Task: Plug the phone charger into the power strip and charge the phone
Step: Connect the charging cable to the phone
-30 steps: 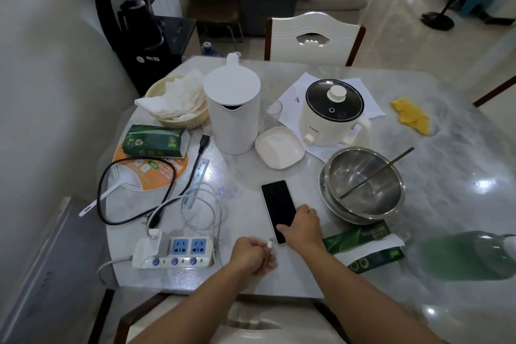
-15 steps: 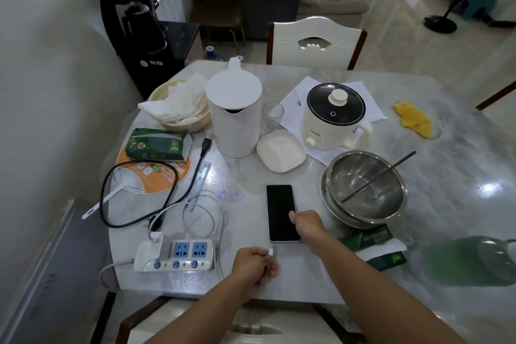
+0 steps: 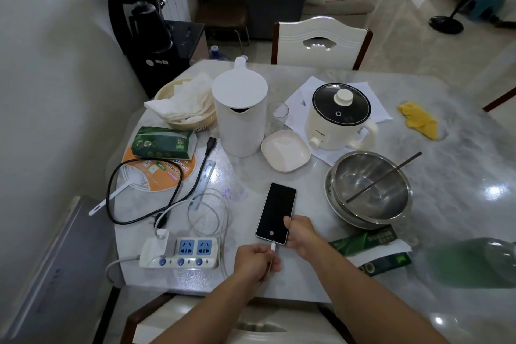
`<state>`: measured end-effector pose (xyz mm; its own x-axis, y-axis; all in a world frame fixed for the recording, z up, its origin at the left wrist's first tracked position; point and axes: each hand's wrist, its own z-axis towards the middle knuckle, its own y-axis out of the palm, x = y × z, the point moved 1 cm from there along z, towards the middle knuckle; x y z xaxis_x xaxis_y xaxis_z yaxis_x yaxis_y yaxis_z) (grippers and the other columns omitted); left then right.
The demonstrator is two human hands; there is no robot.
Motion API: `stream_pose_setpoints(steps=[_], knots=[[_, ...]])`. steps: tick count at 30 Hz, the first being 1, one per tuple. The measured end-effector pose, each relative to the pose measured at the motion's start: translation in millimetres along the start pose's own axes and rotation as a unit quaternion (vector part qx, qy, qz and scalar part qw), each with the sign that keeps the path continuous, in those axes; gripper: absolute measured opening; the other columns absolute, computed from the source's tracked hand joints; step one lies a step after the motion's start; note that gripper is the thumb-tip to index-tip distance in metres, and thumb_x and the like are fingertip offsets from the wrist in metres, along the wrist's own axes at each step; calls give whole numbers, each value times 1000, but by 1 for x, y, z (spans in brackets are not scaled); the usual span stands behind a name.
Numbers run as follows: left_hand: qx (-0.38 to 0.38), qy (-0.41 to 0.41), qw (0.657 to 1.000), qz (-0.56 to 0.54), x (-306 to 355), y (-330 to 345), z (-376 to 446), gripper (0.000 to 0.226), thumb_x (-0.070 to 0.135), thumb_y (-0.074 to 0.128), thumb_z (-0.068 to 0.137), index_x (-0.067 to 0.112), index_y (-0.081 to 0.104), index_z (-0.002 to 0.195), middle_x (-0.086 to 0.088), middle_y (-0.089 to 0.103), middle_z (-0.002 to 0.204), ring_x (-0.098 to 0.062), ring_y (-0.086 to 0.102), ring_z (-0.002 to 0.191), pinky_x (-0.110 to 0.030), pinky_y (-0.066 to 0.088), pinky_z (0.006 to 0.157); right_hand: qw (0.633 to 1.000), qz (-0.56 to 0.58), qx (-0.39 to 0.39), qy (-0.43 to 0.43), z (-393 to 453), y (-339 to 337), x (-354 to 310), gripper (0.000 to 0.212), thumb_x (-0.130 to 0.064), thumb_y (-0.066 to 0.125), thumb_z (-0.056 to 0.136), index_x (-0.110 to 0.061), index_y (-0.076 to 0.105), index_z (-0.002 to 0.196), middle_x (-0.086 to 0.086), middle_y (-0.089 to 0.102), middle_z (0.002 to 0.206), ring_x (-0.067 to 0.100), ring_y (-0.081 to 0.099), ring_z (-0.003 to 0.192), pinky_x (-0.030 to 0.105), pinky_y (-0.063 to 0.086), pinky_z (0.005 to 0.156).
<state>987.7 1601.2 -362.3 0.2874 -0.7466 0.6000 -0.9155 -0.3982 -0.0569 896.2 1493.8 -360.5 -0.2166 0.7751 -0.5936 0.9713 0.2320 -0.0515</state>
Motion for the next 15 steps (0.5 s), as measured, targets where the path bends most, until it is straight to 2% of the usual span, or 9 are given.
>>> stream_pose_setpoints(steps=[3, 6, 7, 10, 13, 15], knots=[[17, 1, 1000, -2, -2, -2, 0, 16, 1, 58, 92, 4, 73, 90, -6, 74, 58, -13, 67, 49, -23, 44, 42, 1000, 5, 2, -3, 1, 1, 1, 16, -8, 42, 103, -8, 58, 102, 12, 67, 97, 26, 66, 80, 33, 53, 57], [41, 2, 999, -17, -4, -3, 1, 14, -3, 59, 91, 2, 72, 90, -12, 74, 61, -20, 68, 53, -34, 54, 64, 1000, 19, 4, -3, 2, 1, 1, 16, -8, 43, 103, -8, 58, 108, 16, 65, 106, 29, 65, 89, 35, 54, 61], [44, 1, 999, -20, -5, -2, 0, 14, -3, 59, 91, 2, 72, 90, -12, 74, 62, -21, 68, 54, -34, 54, 64, 1000, 21, 4, -2, 2, 0, 1, 16, -8, 43, 103, -8, 59, 107, 16, 65, 107, 29, 65, 89, 35, 54, 61], [49, 5, 999, -22, -5, -2, 1, 14, -1, 60, 92, 4, 72, 90, -11, 74, 63, -18, 69, 55, -26, 45, 44, 1000, 26, 1, -1, 2, 0, 1, 19, -8, 43, 103, -10, 59, 94, 17, 65, 106, 29, 65, 90, 35, 54, 62], [47, 4, 998, -29, -4, -2, 3, 13, -2, 59, 91, 3, 71, 89, -11, 72, 60, -19, 67, 53, -23, 37, 38, 1000, 26, -1, -3, 4, 1, 1, 22, -8, 43, 103, -12, 58, 88, 17, 65, 105, 29, 65, 89, 35, 54, 62], [46, 2, 999, -28, -4, -3, 3, 14, -2, 59, 91, 4, 71, 87, -10, 72, 59, -18, 67, 53, -23, 36, 38, 1000, 28, -1, -3, 4, 0, 1, 21, -9, 43, 103, -11, 59, 90, 16, 65, 104, 27, 66, 81, 35, 53, 60]])
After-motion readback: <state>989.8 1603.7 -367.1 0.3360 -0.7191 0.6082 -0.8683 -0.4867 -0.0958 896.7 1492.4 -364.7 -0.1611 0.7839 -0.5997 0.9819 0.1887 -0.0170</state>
